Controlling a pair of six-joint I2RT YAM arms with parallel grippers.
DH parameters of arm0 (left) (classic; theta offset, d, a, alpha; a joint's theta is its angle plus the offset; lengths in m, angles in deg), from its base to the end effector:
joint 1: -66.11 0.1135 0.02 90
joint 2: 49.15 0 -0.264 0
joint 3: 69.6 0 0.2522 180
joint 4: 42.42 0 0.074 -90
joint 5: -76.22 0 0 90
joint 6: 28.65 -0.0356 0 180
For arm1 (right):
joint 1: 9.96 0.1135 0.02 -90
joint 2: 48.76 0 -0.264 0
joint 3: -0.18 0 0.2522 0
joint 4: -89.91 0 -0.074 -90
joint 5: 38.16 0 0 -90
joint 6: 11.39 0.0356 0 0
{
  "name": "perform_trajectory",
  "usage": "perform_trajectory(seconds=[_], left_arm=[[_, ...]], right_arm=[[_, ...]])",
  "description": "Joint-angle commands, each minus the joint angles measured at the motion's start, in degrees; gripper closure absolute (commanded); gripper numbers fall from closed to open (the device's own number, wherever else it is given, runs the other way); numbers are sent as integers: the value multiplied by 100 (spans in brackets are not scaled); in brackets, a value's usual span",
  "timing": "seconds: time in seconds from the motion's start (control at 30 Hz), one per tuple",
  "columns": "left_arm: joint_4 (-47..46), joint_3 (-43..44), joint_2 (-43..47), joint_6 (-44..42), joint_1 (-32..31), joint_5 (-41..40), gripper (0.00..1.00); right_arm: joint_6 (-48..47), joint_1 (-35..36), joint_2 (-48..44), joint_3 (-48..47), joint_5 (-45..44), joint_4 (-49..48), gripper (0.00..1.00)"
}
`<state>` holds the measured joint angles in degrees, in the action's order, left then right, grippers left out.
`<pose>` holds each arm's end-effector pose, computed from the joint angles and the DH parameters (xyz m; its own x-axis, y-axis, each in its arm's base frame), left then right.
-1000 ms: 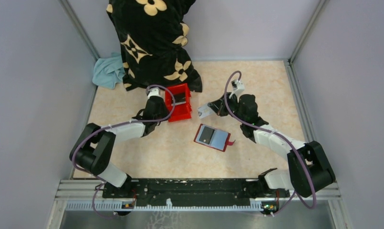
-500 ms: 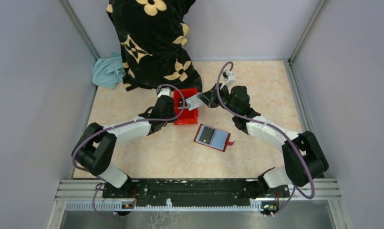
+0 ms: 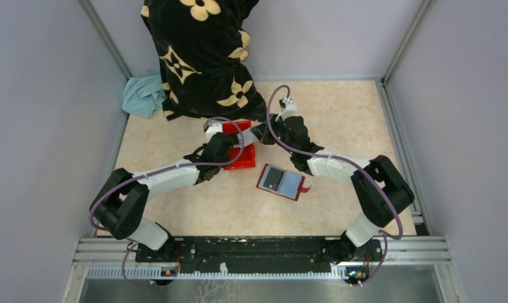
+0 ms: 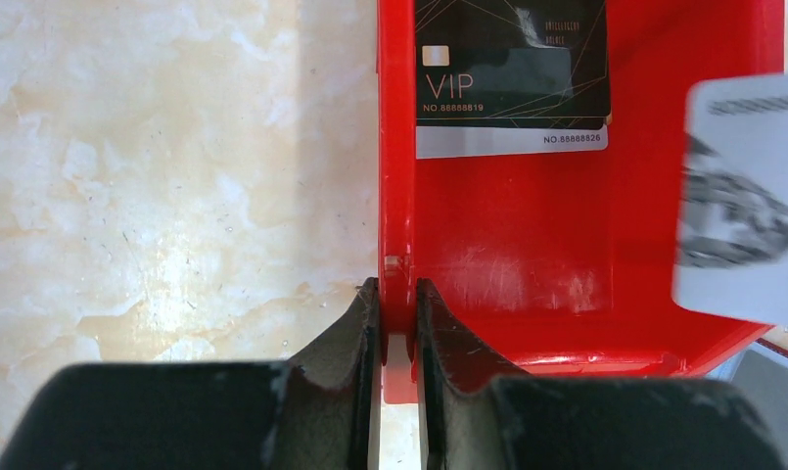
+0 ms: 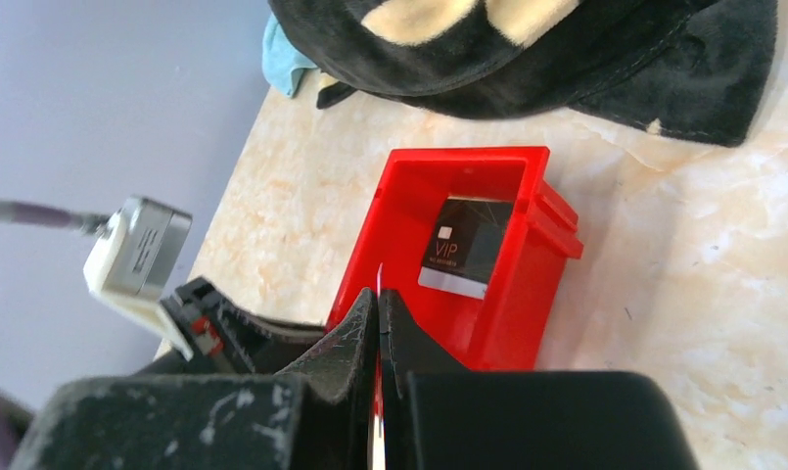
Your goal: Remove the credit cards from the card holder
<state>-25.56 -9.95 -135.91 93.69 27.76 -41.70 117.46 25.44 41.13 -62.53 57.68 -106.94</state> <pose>0.2499 -0.1765 0.1889 -0.6119 -0.1186 -0.7820 -0.0513 0.9926 -0.1103 0.2844 0.2066 0.2427 -0.5265 0.3914 -0.7547 -0.4207 0.6515 0.6313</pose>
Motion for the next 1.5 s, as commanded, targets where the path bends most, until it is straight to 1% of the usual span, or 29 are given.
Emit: perform_trajectory(seconds=[0.0, 0.03, 0.13, 0.23, 0.37, 0.63, 0.83, 1.1, 1.33, 1.47], left_arm=[[-91, -136, 126, 272, -89, -404, 95], [-90, -167, 125, 300, -93, -426, 95], [-124, -278, 160, 359, -86, -468, 93], [-331, -478, 253, 355, -85, -440, 93], [-544, -678, 300, 370, -85, -340, 92], [-501, -590, 182, 309, -85, -168, 91], [-506, -596, 219, 312, -85, -134, 89], [-507, -633, 356, 274, -85, -127, 87], [-518, -693, 487, 269, -85, -160, 80], [-550, -703, 494, 226, -85, -107, 73]], right_arm=[[151, 307, 408, -524, -691, -481, 100], [197, 349, 711, -606, -767, -501, 100], [282, 457, 1116, -867, -1002, -538, 100], [418, 492, 1473, -1149, -1049, -535, 100], [357, 604, 1798, -1539, -1241, -375, 100], [384, 689, 2351, -2144, -1353, -302, 100], [110, 882, 2586, -2704, -1462, 422, 100], [-79, 1092, 2765, -2998, -1733, 877, 100], [-93, 1163, 2955, -3182, -1837, 995, 100], [-141, 1162, 2907, -3164, -1956, 1034, 100]])
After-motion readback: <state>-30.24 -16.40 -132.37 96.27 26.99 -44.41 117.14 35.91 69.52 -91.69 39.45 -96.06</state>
